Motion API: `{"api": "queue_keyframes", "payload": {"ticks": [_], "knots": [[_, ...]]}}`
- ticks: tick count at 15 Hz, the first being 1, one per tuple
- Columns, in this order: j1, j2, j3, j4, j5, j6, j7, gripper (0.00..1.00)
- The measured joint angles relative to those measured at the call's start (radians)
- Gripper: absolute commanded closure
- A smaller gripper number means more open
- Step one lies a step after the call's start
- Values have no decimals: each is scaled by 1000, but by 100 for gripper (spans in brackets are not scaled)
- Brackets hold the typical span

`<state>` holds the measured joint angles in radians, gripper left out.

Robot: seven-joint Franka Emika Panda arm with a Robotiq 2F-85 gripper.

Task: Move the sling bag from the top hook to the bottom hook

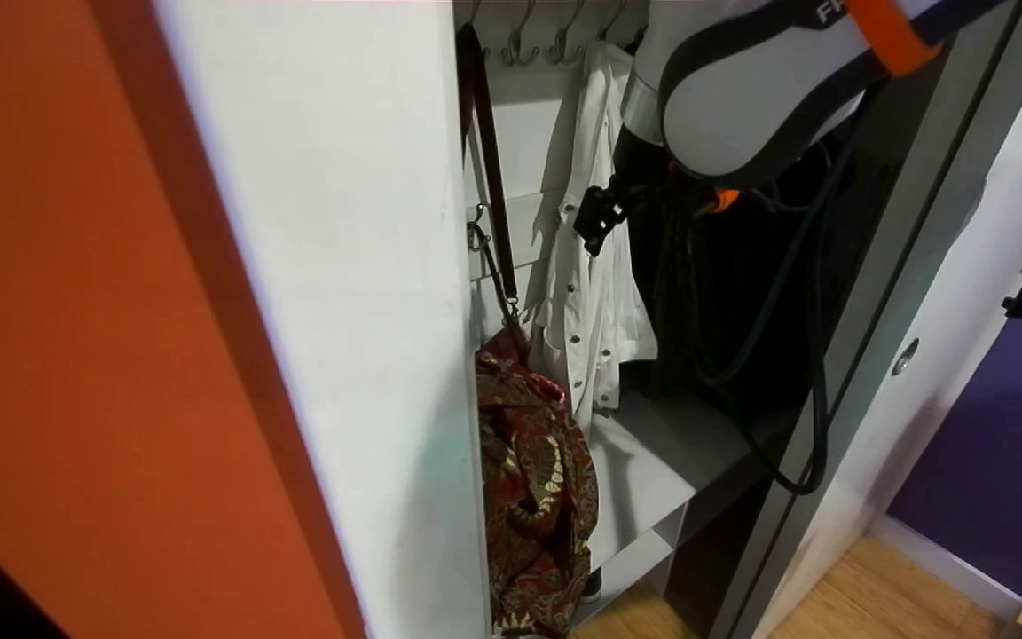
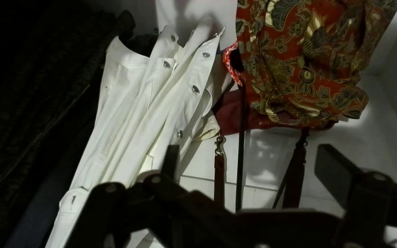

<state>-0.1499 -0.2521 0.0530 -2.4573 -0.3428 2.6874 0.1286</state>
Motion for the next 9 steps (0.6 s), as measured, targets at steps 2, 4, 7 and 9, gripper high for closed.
{"api": "queue_keyframes", "payload": {"ticks": [2,4,7,9], "knots": [[4,-2,0,0,0,0,0,0],[6,-4,0,0,0,-1,0,0],[6,-4,0,0,0,-1,0,0],[2,5,-2,2,1,13,17,0]]}}
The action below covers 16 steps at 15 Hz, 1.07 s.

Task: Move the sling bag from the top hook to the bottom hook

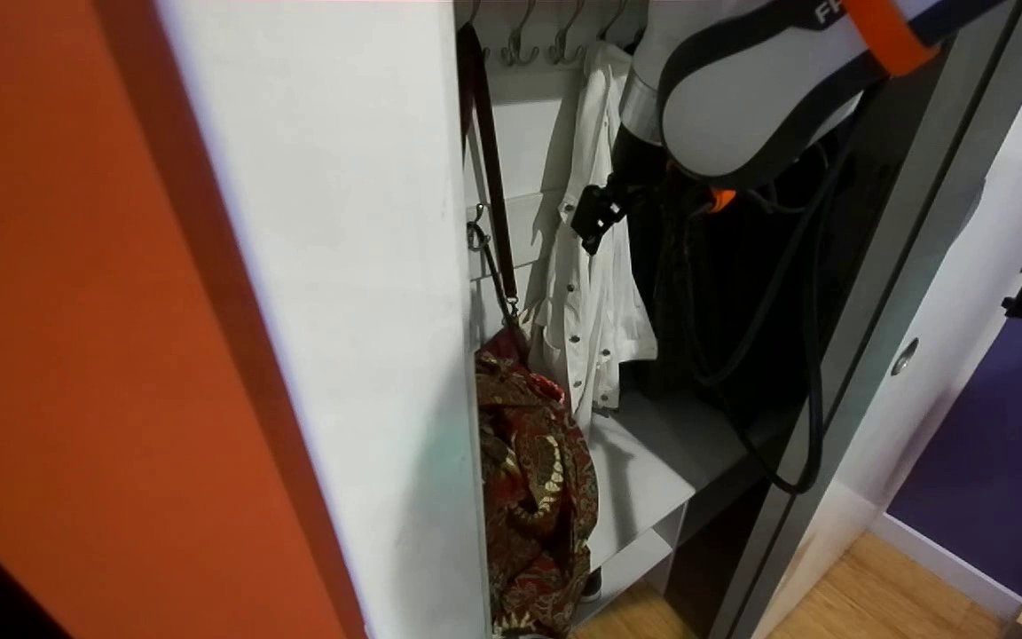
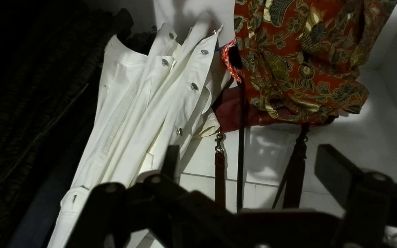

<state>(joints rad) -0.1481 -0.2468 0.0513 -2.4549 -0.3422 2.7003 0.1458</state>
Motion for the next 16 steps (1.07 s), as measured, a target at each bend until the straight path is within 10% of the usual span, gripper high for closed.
{"api": "queue_keyframes", "payload": {"ticks": [16], "knots": [[6,412,-23,356,-41,377,172,0]]}}
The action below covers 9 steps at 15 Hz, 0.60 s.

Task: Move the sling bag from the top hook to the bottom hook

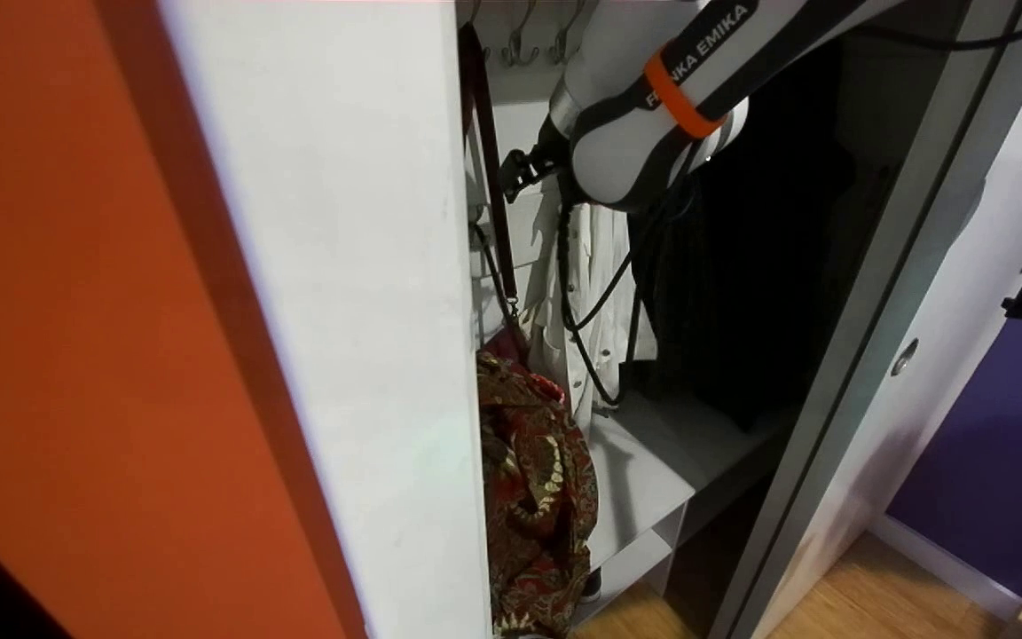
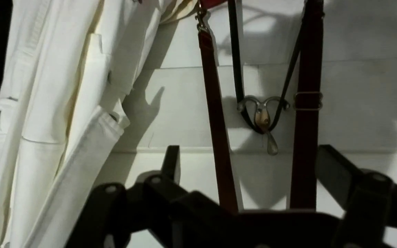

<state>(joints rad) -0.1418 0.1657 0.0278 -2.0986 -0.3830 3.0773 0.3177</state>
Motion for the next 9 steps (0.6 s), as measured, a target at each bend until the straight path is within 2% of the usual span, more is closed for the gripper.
{"api": "queue_keyframes", "payload": {"ticks": [9], "knots": [[153,204,-111,238,-28,100,49,0]]}}
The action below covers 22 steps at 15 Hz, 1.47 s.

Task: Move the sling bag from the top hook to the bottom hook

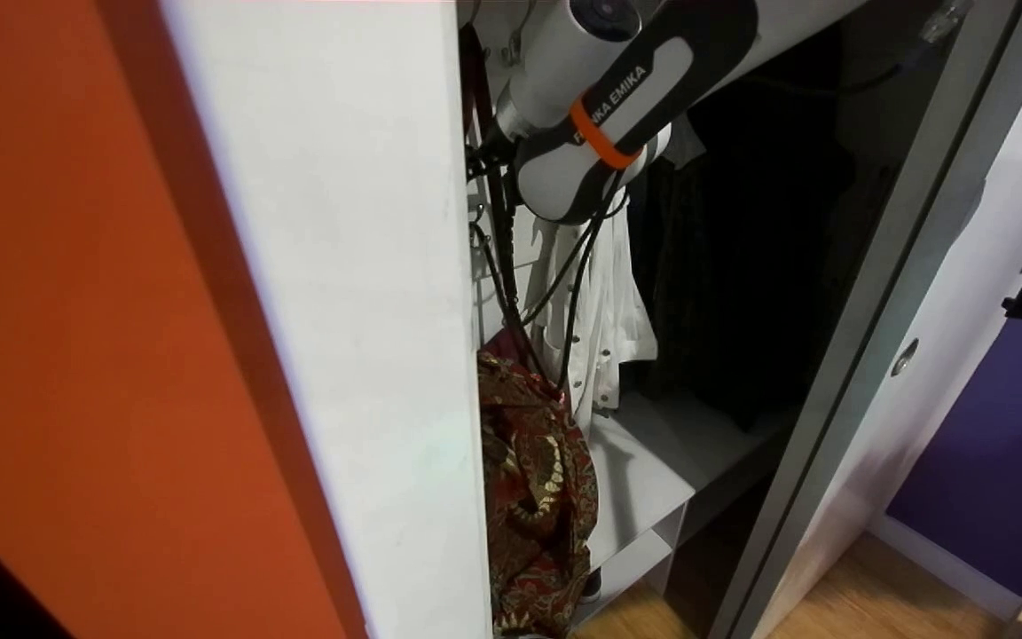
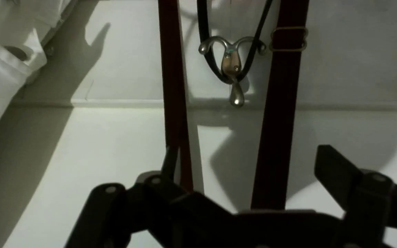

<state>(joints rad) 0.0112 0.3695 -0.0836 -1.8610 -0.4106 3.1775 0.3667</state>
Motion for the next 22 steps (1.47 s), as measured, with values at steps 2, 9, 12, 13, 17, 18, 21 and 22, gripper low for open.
{"api": "queue_keyframes", "payload": {"ticks": [2,9,12,13,17,18,21,22], "knots": [[39,38,-32,50,0,10,6,0],[161,132,-155,177,2,33,35,0],[168,138,-162,185,2,33,37,0],[168,139,-164,188,2,33,37,0],[165,140,-166,191,7,49,44,0],[165,140,-166,194,7,57,44,0],[165,141,-167,203,7,97,44,6],[165,141,-167,207,7,111,44,26]]}}
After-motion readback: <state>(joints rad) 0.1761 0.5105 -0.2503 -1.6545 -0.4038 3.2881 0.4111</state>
